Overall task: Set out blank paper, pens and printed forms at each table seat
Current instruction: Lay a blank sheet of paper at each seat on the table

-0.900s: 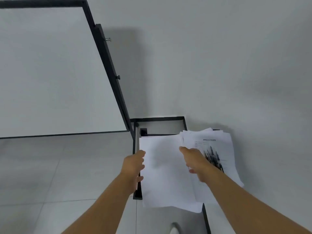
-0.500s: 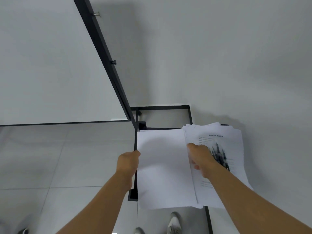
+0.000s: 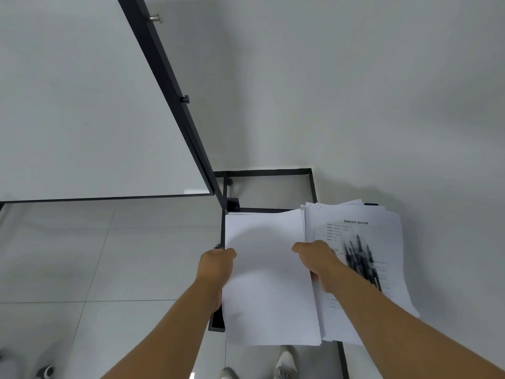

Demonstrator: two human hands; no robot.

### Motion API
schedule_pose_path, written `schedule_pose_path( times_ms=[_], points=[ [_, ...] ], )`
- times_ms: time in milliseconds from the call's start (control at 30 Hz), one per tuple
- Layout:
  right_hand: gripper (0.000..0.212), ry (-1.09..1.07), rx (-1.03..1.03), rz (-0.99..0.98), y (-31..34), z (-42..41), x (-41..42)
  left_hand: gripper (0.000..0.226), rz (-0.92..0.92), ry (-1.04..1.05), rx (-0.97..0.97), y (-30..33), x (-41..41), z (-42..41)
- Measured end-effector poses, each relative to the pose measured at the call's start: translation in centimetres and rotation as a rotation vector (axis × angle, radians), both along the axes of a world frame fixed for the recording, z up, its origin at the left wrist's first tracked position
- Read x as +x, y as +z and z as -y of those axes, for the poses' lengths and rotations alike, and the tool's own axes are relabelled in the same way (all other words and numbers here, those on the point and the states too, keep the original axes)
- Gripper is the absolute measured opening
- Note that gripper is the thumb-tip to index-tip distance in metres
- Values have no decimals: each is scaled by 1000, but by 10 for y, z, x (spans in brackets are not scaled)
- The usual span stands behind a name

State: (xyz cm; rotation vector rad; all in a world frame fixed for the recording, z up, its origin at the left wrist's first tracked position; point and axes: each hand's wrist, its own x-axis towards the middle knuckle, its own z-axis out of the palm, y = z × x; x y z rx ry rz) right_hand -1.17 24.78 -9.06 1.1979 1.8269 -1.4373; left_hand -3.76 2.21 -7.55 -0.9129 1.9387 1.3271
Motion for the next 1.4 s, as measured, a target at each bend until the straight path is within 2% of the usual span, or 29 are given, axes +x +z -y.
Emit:
schedule_pose_path(
  times_ms=[67, 167, 233, 400, 500, 667, 733, 833, 933, 1033, 1100, 1200, 1400],
  points=[
    [24, 42, 49, -11, -6, 4, 2, 14, 1, -1, 4, 0, 1, 1],
    [12, 116, 60, -74, -10, 13, 5, 8, -1, 17, 24, 1, 2, 4],
    [17, 117, 58, -137, -11, 19, 12, 7, -6, 26, 46, 0, 3, 6],
    [37, 123, 12, -275, -5, 18, 23, 19, -19, 22, 76, 2, 7, 9],
    [41, 127, -62, -335, 6, 8, 25, 28, -36, 43, 87, 3, 9, 13],
    [40, 119, -174, -397, 37, -9, 14, 8, -77, 91, 149, 25, 14, 23],
    [42, 84, -233, -441, 56, -11, 6, 12, -149, 87, 166, 46, 16, 30],
    [41, 65, -302, -501, 89, -7, -8, 51, -227, 68, 214, 77, 17, 43],
    [42, 113, -366, -548, 124, 2, -21, 32, -276, 11, 300, 115, 18, 57],
    [42, 170, -397, -609, 160, 17, -32, 27, -326, -10, 399, 154, 29, 69],
    [42, 203, -404, -644, 181, 27, -40, 24, -371, 1, 387, 173, 33, 76],
    [39, 306, -416, -694, 224, 54, -53, 25, -451, 75, 323, 208, 43, 95],
    [33, 548, -489, -831, 309, 153, -66, 20, -662, 362, 228, 277, 85, 163]
  ],
)
